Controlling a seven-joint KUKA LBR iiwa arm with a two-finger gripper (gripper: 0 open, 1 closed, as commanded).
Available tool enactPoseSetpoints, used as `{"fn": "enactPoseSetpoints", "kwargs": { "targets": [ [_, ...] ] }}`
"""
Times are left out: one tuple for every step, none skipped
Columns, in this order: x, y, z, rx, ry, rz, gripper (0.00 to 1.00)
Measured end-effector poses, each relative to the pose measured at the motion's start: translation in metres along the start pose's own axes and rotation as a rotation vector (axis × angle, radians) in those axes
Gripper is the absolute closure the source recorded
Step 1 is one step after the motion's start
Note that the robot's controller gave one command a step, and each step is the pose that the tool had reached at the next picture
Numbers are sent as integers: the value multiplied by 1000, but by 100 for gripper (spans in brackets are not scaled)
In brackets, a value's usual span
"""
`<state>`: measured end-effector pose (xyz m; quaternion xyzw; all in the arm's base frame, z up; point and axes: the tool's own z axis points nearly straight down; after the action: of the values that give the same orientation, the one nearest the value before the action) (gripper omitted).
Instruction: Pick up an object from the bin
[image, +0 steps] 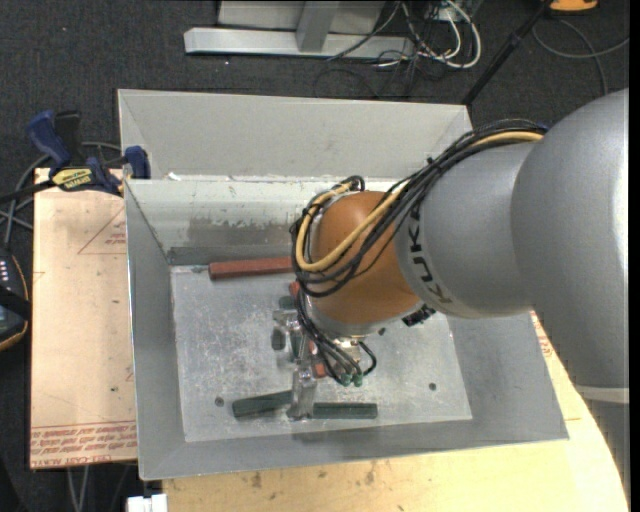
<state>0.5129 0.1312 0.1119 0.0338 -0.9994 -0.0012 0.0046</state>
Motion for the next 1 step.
{"fn": "enactPoseSetpoints", "kwargs": {
  "targets": [
    [18,13,43,1,-14,-47,0]
  ]
}}
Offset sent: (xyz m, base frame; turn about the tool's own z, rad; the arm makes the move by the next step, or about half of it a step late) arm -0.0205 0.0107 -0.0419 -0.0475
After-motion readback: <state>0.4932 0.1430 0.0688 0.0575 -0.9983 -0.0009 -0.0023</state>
